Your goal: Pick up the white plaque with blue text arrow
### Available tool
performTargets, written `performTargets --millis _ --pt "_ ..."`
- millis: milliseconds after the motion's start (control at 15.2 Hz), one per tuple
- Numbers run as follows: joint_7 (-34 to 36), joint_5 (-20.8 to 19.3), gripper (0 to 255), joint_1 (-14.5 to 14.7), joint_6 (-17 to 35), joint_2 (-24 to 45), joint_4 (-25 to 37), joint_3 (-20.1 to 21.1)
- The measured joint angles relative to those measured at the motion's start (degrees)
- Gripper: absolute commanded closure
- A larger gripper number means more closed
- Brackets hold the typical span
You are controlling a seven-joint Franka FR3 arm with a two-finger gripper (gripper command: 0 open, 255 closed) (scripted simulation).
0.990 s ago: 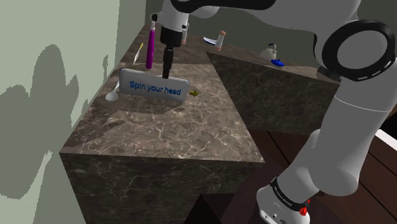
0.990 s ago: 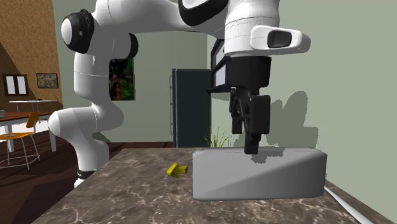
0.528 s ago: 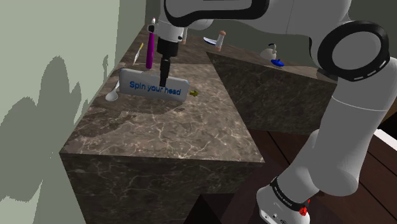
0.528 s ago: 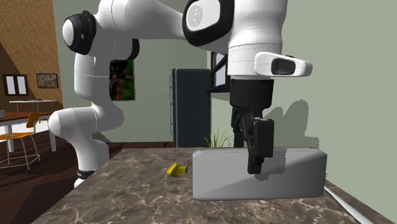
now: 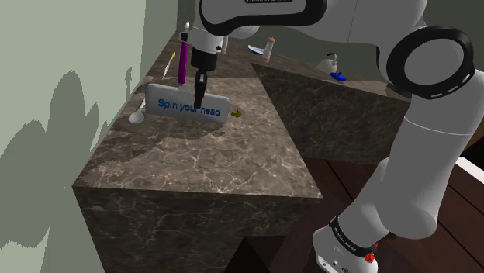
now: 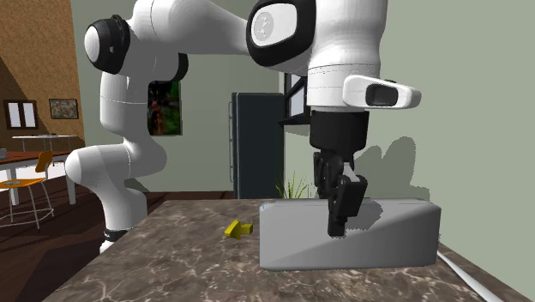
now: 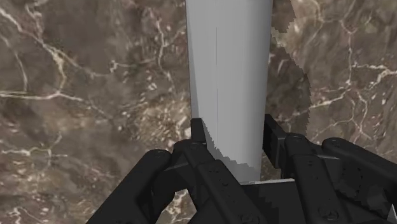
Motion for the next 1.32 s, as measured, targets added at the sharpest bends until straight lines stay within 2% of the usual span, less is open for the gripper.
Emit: performTargets --millis 396,1320 --pt "0.09 -0.01 255 0.01 -0.85 -0.01 0.77 0.0" --pt "0.91 -0.12 255 0.02 -10.92 0.07 10.95 0.05"
